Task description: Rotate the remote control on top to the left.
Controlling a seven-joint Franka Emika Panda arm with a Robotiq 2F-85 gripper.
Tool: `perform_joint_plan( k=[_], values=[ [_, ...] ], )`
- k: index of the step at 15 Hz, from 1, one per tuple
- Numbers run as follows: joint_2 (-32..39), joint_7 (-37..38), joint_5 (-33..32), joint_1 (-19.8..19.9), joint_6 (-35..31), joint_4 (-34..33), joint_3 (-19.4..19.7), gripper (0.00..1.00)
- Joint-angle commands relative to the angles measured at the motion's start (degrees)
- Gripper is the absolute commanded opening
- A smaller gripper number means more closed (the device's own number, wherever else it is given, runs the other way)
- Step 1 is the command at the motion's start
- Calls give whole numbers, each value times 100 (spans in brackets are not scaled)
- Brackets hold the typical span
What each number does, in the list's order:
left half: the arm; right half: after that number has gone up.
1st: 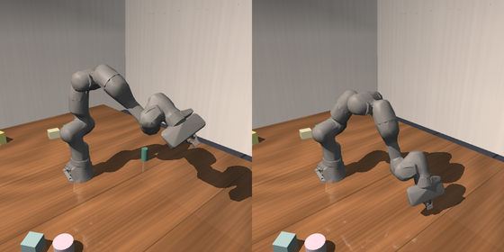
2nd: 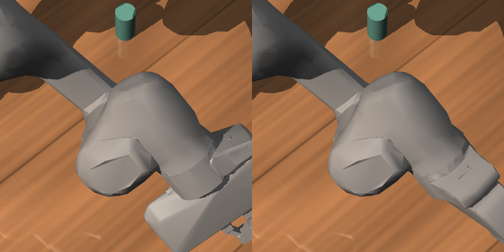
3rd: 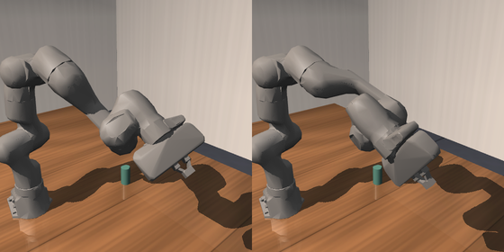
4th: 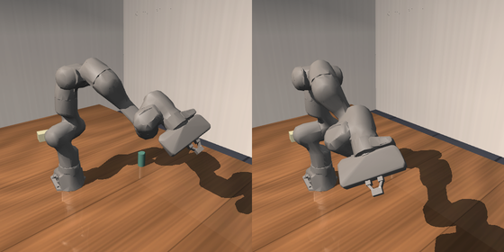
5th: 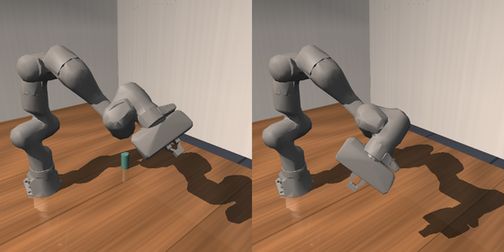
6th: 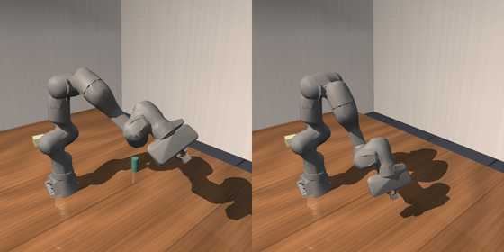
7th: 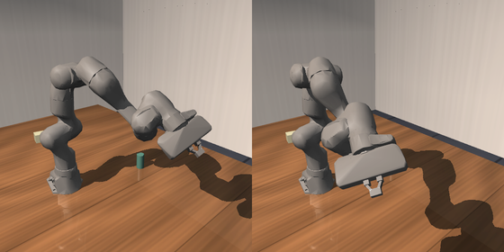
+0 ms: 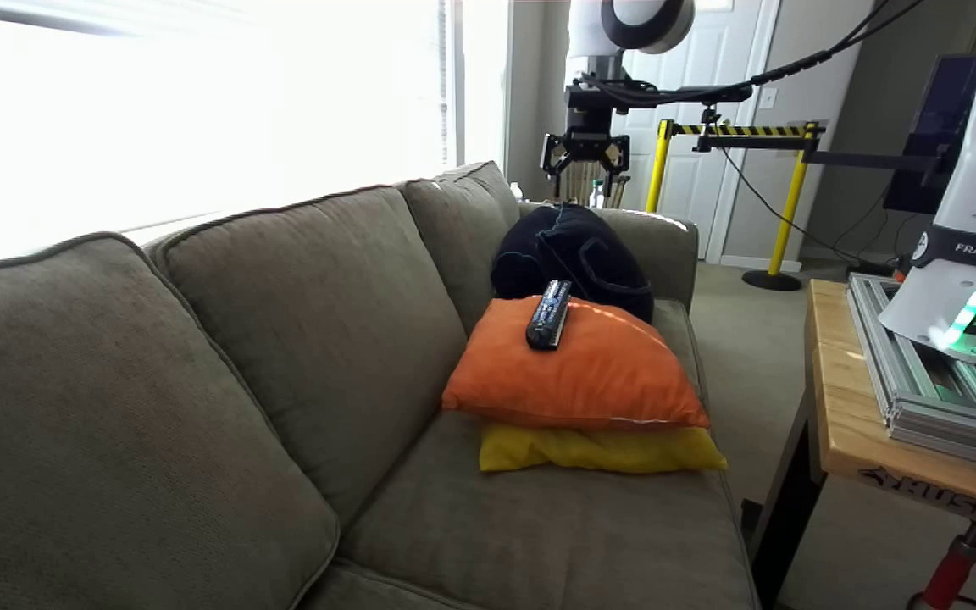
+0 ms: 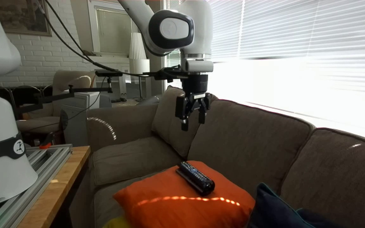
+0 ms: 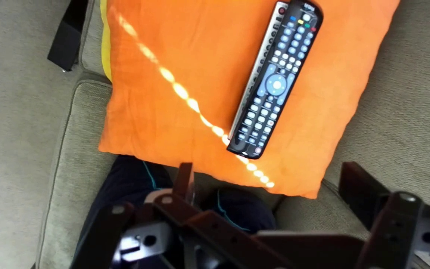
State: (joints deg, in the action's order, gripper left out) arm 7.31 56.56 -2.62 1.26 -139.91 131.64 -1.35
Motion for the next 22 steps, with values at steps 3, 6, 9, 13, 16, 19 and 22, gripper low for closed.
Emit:
perform_joint_plan(
  k=[3,6,9,13,16,19,22],
  values=[
    [146,63,-108,-223,15,11,184,100],
    [152,79,-120,-237,15,10,194,100],
    [448,654,-154,-319,81,-154,264,100],
    [692,1067,11,-416,-484,-41,280,100],
    [1013,1013,-74,-519,-836,-66,294,100],
    [1390,908,-200,-658,-1048,-121,379,100],
    [1775,966,-271,-826,-1251,-229,557,100]
  ],
)
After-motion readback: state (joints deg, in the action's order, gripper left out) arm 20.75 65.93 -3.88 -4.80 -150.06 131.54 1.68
